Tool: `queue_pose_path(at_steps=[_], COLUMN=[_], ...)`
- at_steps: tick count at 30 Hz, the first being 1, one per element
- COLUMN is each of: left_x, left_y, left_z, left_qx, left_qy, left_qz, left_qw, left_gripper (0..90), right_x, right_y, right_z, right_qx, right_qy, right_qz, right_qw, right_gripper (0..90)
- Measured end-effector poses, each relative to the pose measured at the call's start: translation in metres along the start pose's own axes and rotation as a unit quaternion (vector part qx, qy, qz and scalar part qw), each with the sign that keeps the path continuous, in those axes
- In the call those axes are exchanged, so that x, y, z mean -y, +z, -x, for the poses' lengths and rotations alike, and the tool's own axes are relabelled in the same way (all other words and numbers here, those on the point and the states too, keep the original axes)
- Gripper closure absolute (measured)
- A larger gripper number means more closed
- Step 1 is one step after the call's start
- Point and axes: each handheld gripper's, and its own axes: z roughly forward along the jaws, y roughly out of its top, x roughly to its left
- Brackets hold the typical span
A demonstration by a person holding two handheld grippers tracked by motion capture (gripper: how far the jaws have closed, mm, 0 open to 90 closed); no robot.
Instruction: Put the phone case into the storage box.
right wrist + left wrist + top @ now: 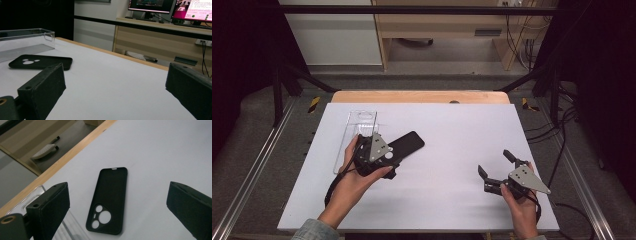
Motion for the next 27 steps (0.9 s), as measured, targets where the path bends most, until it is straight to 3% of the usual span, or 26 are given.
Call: queue_pose_path(at_steps=[7,18,24,27], left_x=[-0.007,-0.013,-0.02,-0.023], left_y=[0.021,0.043,0.051,0.054], left_z=[0.002,0.003,0.0,0.001], left_qx=[0.012,0.021,0.023,0.026], left_qy=[0.022,0.034,0.028,0.043], left_qz=[-0.023,-0.046,-0.043,-0.056], left_qw=[0.9994,0.9981,0.9984,0.9972], left_gripper=[4.2,4.4,7.1,7.4], right_x=[0.002,0.002,0.001,0.0], right_y=[0.001,-0.001,0.003,0.005], right_z=[0.0,0.0,-0.002,-0.003], right_qx=[-0.007,-0.008,-0.008,-0.01], right_qy=[-0.003,-0.002,-0.002,0.0], right_qz=[-0.006,-0.005,-0.005,-0.004], right_qw=[1.0,1.0,1.0,0.9999], right_gripper=[2.7,2.6,2.7,2.7])
